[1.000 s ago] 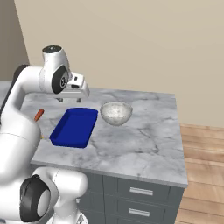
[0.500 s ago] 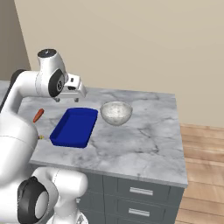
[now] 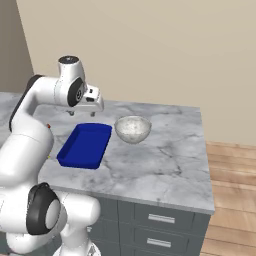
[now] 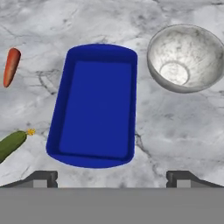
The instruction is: Place the two vegetables and bowl onto the tray for setting up a vegetable dip station.
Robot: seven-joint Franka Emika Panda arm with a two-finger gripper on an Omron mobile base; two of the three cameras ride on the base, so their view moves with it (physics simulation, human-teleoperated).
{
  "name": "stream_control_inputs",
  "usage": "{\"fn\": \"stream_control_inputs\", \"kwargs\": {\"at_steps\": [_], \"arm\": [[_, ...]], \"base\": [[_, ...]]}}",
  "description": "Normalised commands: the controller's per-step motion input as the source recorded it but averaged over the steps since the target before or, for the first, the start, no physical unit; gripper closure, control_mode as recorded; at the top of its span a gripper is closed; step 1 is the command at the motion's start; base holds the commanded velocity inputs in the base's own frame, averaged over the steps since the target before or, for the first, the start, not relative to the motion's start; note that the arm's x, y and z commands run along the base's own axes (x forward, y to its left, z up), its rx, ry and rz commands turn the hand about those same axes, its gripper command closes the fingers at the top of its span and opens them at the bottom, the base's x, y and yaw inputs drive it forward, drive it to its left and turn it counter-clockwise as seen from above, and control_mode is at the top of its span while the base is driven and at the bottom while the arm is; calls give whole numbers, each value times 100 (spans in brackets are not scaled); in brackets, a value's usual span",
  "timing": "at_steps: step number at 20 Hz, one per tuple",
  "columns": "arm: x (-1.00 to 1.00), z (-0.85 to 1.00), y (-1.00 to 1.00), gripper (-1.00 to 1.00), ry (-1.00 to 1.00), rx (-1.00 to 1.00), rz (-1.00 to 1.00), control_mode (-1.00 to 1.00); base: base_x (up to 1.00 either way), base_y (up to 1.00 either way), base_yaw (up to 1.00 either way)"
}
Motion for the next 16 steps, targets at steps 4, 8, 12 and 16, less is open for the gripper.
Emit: {"fn": "stream_control_inputs", "kwargs": {"at_steps": [4,8,12,16], "arm": [[34,-8,-7,-100,3,0,2,-100],[32,-14,-8,-100,0,0,0,-100],[30,-17,-14,-100,2,0,0,-100],[29,-22,-11,-100,0,-3,0,-100]], "base": [[0,0,0],[0,0,0],[0,0,0],[0,0,0]]}}
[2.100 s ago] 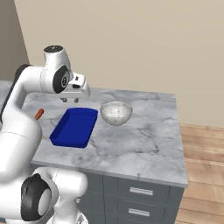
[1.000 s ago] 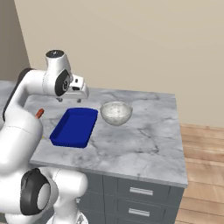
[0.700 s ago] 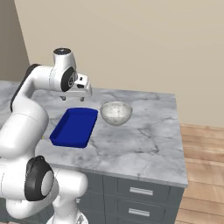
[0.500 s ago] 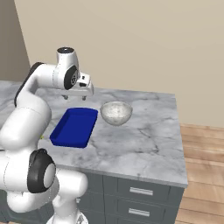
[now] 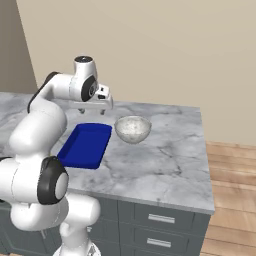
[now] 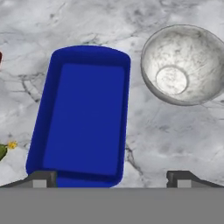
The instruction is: Place the two vegetables and bowl onto the tray for setting up a vegetable dip station.
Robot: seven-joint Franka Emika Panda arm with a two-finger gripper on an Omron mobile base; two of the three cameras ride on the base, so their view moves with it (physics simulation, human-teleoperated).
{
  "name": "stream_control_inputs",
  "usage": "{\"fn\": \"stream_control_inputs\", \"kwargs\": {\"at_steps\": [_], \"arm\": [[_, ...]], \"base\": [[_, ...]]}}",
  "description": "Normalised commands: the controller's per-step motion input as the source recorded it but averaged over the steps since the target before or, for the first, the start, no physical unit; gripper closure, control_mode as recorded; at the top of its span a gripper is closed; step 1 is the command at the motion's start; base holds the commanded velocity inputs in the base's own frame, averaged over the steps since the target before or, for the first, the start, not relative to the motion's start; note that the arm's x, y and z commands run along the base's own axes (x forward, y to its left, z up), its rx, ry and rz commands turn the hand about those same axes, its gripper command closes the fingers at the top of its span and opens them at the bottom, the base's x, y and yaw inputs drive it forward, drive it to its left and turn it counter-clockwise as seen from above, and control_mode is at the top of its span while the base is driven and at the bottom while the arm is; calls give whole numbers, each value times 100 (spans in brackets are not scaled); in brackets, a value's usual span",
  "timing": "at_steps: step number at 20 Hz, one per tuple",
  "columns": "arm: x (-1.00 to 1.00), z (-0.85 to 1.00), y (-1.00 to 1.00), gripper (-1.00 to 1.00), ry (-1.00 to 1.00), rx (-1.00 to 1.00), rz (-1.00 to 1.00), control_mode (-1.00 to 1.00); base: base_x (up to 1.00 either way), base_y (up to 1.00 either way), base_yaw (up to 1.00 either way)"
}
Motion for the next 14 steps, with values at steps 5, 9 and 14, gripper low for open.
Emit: {"fn": "stream_control_inputs", "kwargs": {"at_steps": [5,9,14], "arm": [[27,-25,-11,-100,0,-1,0,-100],[28,-27,-7,-100,0,0,0,-100],[30,-25,-1,-100,2,0,0,-100]], "base": [[0,0,0],[0,0,0],[0,0,0]]}}
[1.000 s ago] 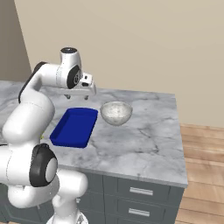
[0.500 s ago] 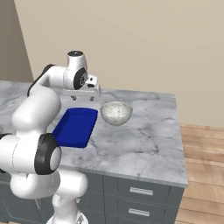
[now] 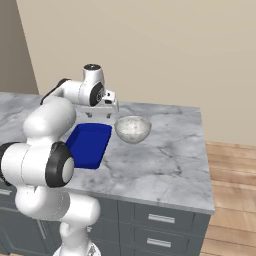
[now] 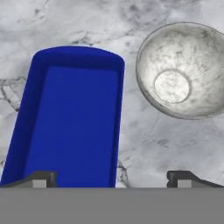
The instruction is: Place the two vegetables and bowl onto the tray for setting up a vegetable dip station.
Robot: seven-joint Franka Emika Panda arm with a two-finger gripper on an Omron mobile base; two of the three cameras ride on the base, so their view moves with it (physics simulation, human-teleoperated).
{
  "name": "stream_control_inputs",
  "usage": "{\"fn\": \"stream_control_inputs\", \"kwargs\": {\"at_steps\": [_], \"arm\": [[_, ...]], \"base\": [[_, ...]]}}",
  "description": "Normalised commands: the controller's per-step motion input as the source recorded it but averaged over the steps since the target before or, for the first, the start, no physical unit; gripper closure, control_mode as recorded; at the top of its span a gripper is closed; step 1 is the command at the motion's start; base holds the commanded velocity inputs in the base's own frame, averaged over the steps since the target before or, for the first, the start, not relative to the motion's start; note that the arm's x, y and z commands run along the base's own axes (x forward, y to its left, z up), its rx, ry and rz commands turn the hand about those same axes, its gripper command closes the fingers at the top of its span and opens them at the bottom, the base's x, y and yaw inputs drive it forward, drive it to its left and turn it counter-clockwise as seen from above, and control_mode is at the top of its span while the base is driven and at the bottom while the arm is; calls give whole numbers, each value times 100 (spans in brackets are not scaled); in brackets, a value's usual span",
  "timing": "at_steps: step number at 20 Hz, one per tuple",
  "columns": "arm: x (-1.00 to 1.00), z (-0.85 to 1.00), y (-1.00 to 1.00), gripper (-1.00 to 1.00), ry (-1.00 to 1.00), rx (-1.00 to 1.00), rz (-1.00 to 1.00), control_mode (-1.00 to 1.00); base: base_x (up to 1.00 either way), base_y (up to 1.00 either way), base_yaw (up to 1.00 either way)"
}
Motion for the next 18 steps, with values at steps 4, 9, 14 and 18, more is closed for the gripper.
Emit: {"fn": "stream_control_inputs", "kwargs": {"at_steps": [4,9,14,18], "arm": [[28,-18,-11,-100,1,0,0,-100],[24,-15,-13,-100,8,0,0,-100],[23,-19,-9,-100,5,0,0,-100],[24,-17,-10,-100,7,0,0,-100]], "base": [[0,0,0],[0,0,0],[0,0,0],[0,0,0]]}}
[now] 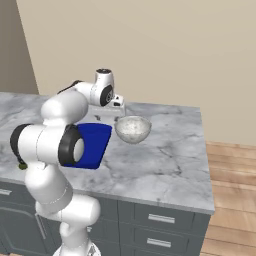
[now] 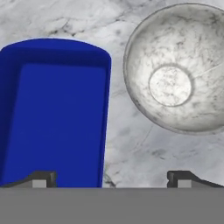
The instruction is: Place the two vegetables and bowl onto the tray for setting up a vegetable dip station.
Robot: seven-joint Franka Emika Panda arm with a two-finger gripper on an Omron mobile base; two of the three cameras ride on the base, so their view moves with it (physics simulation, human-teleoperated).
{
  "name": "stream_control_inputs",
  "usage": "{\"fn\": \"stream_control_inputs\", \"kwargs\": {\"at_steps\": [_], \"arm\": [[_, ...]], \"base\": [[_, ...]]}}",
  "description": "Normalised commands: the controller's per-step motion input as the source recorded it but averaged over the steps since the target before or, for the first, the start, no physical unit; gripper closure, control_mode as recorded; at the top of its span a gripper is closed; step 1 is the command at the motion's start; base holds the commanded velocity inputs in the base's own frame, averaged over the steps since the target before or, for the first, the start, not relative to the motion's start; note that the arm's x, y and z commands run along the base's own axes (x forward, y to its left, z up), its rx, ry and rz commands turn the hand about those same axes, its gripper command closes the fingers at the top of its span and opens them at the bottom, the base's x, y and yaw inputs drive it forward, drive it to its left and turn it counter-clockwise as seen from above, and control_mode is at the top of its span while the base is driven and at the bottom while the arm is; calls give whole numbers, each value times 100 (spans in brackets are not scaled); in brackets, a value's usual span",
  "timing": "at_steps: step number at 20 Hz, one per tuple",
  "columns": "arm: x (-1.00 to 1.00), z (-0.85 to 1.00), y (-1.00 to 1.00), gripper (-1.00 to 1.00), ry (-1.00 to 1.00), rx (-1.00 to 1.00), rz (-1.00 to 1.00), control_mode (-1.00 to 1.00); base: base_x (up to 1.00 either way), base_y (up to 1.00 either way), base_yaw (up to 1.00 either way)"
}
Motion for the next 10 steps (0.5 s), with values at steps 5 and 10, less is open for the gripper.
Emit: {"fn": "stream_control_inputs", "kwargs": {"at_steps": [5,10], "arm": [[17,-21,-3,-100,6,0,-2,-100],[22,-20,-1,-100,3,-2,-3,-100]], "base": [[0,0,0],[0,0,0]]}}
